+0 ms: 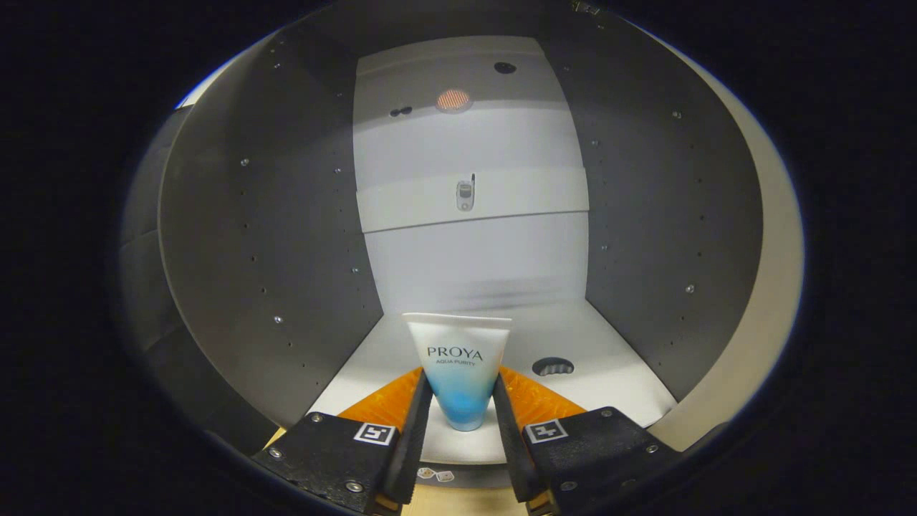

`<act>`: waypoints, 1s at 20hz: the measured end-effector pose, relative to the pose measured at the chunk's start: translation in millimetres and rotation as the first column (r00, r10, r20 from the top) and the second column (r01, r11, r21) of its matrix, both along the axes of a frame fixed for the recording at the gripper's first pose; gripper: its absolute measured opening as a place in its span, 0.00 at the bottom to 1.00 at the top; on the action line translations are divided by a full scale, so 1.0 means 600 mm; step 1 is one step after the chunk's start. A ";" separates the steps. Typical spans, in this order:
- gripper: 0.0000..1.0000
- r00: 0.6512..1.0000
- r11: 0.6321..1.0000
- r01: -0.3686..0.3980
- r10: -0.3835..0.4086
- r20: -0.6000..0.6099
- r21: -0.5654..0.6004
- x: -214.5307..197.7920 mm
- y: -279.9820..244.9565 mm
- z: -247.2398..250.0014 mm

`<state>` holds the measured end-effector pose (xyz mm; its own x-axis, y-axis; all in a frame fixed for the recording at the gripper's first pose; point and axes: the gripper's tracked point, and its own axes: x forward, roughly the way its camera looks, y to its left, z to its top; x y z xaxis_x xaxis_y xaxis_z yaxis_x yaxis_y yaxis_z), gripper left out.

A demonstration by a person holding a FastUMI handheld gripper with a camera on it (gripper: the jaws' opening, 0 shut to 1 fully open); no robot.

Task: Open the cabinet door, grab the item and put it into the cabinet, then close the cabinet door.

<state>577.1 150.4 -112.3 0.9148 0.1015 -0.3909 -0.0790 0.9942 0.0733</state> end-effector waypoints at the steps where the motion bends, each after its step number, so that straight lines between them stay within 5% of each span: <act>1: 0.51 1.000 1.000 -0.005 0.005 0.013 -0.005 0.002 0.001 0.003; 5: 0.55 1.000 0.999 -0.014 0.014 0.001 -0.034 -0.004 0.000 -0.007; 14: 0.92 0.994 0.998 0.037 -0.032 0.103 -0.052 -0.061 -0.021 0.050; 20: 0.93 0.983 1.000 0.005 -0.001 0.183 -0.024 -0.193 -0.005 0.115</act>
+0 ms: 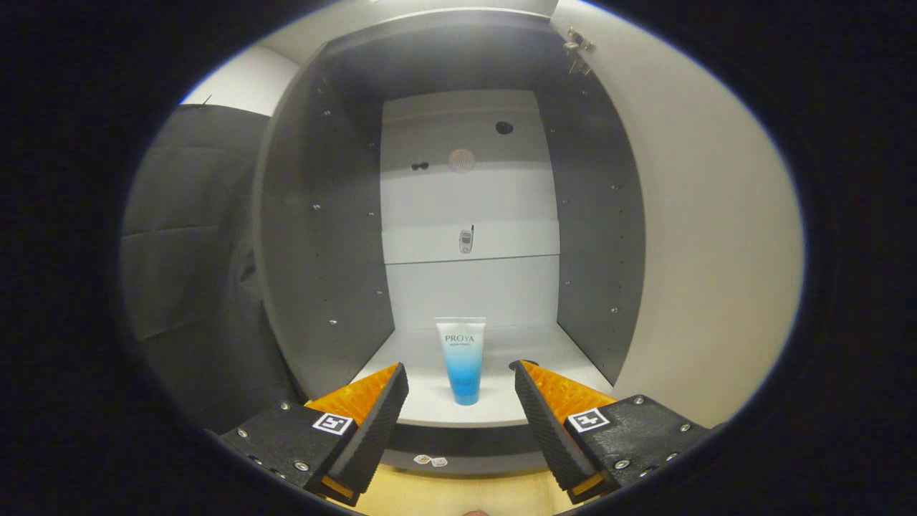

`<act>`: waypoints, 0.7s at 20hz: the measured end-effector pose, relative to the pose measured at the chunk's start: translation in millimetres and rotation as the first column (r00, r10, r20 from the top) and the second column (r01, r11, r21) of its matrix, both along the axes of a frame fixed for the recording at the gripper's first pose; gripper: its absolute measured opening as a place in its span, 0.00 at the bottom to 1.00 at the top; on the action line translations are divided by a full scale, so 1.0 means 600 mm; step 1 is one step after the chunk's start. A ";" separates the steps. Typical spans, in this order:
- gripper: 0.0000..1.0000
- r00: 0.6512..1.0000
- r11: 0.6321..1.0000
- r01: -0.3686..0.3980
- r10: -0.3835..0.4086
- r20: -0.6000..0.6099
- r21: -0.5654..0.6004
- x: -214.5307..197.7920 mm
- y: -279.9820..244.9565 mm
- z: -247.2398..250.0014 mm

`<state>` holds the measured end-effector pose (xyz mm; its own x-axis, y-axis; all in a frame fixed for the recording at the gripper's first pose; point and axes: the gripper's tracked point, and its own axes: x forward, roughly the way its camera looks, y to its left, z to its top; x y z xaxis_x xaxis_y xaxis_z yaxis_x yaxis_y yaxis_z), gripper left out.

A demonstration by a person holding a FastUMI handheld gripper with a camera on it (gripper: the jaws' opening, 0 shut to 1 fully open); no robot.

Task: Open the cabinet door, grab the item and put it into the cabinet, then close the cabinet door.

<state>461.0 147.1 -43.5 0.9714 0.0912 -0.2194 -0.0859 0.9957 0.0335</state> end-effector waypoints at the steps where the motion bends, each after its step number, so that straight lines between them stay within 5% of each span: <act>1: 0.93 1.000 1.000 -0.001 0.001 0.010 0.003 -0.023 0.002 0.009; 14: 0.93 0.999 1.000 -0.030 0.030 0.041 0.000 -0.320 -0.014 0.041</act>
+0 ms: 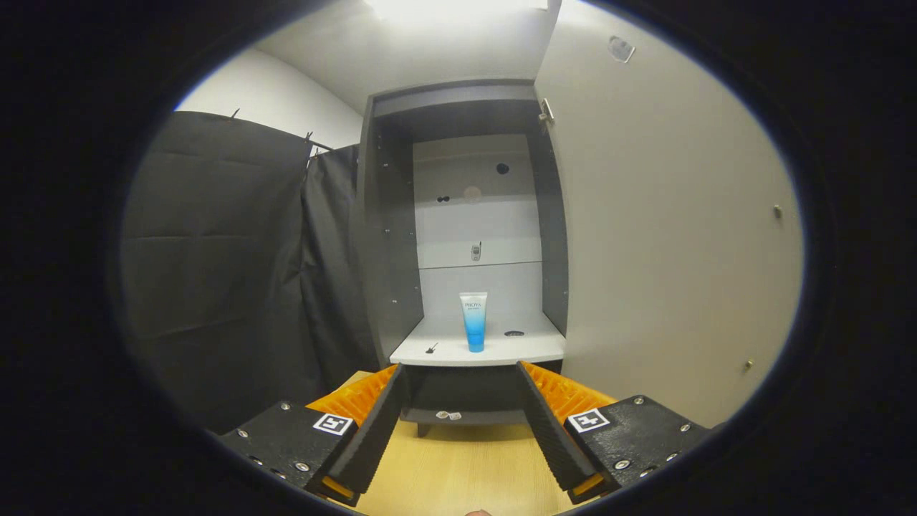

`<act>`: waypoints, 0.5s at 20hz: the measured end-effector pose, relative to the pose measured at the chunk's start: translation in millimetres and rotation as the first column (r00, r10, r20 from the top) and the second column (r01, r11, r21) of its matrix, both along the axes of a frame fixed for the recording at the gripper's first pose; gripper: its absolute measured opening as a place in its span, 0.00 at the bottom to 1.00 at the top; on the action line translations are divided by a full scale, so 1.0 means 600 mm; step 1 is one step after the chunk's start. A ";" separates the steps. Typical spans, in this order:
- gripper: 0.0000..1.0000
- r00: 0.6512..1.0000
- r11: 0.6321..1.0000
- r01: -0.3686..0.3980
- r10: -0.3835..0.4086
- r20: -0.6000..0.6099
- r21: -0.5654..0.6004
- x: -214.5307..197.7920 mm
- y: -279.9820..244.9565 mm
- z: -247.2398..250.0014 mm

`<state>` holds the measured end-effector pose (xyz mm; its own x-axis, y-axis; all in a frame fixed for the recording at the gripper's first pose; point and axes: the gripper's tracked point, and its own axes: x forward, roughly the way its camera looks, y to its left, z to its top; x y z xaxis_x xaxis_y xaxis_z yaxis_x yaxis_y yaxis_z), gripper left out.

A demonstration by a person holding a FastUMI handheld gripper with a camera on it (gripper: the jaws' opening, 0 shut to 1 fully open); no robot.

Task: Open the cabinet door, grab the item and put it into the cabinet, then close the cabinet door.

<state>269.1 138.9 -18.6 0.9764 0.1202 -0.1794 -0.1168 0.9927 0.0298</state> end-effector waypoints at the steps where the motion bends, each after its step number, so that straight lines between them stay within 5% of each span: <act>1: 0.93 1.000 1.000 0.000 0.000 -0.001 0.003 -0.023 -0.006 0.003; 10: 0.93 0.998 0.998 0.053 -0.054 0.020 0.030 -0.173 -0.092 0.038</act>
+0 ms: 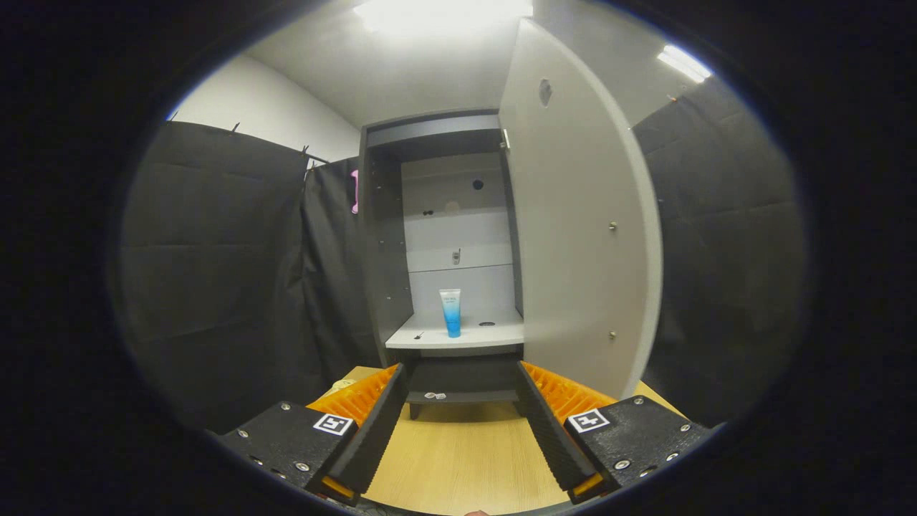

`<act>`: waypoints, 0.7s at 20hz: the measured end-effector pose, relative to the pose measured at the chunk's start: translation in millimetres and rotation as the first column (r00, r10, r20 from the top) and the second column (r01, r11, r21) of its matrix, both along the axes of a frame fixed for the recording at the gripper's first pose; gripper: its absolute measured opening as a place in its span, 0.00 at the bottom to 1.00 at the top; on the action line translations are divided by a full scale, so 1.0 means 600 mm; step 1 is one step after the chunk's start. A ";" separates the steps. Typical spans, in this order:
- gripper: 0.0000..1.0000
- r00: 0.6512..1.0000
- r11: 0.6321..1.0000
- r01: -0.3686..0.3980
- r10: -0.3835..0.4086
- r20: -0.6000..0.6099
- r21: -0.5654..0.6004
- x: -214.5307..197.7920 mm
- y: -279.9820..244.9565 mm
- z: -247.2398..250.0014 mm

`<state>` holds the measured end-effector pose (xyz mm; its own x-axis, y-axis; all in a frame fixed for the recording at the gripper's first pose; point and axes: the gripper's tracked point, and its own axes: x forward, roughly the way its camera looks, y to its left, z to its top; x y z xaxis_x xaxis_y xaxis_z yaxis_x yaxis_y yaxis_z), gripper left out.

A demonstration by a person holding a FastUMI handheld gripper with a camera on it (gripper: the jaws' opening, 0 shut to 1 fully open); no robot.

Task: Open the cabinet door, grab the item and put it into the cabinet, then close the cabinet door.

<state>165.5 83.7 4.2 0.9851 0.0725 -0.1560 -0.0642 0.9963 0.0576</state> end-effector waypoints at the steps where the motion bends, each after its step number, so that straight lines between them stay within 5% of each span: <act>1: 0.93 1.000 1.000 0.007 -0.007 -0.005 0.009 -0.013 -0.012 0.000; 9: 0.93 0.988 0.988 0.154 -0.154 0.005 0.018 -0.092 -0.163 0.037; 14: 0.93 0.947 0.949 0.313 -0.315 0.066 0.031 -0.098 -0.276 0.083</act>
